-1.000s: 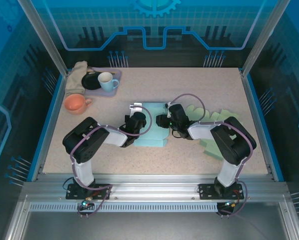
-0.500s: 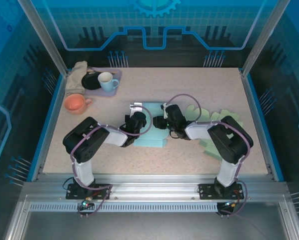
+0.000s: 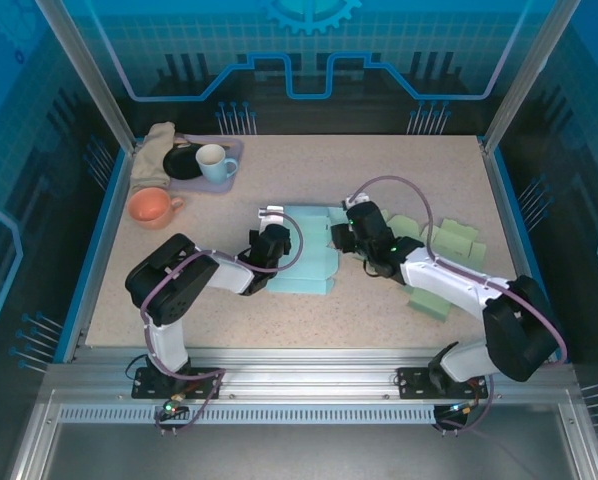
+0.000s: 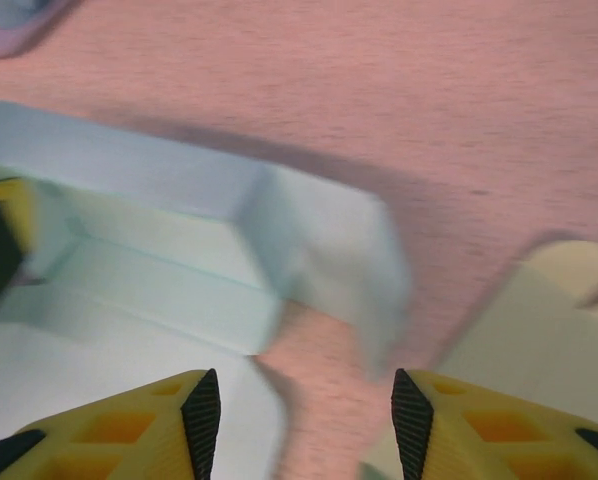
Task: Fold the paper box
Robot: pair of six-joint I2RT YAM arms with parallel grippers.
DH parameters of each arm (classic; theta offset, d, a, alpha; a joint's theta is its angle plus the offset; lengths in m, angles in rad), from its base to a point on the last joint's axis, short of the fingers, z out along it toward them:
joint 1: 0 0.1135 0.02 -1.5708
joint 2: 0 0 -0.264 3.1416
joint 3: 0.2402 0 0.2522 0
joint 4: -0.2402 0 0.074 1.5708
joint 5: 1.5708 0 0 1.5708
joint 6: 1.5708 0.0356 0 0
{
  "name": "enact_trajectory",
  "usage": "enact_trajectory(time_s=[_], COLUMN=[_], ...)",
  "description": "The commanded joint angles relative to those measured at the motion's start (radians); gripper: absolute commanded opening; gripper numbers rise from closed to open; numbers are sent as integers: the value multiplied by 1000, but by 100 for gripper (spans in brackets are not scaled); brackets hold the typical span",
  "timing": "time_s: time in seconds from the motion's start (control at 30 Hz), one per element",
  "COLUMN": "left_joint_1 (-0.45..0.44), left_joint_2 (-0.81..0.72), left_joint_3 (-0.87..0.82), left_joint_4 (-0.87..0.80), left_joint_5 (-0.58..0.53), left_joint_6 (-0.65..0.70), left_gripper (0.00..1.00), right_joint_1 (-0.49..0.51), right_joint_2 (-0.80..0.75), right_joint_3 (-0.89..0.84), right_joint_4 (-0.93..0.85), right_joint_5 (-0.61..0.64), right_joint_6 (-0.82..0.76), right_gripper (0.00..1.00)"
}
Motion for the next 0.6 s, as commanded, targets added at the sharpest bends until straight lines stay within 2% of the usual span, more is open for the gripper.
enact_trajectory(time_s=[0.0,0.1,0.2,0.37,0.57], left_joint_1=[11,12,14,14,15], left_joint_2=[2,1,2,3,0], left_joint_3=[-23,-25,-25,-24,-24], left_joint_4=[-6,-6,-5,-6,-6], left_joint_5=[28,32,36,38,38], left_joint_6=[27,29,28,28,27], left_gripper=[3,3,3,3,3], right_joint_1=[-107,-210,-259,-255,-233], right_joint_2=[-11,24,107,217,257], right_joint_3=[45,40,57,92,96], right_joint_4=[-162,-135,-90,-33,6], right_joint_5=[125,8,-105,-217,-254], right_joint_6=[0,14,-9,-55,-81], right_gripper=[52,52,52,51,51])
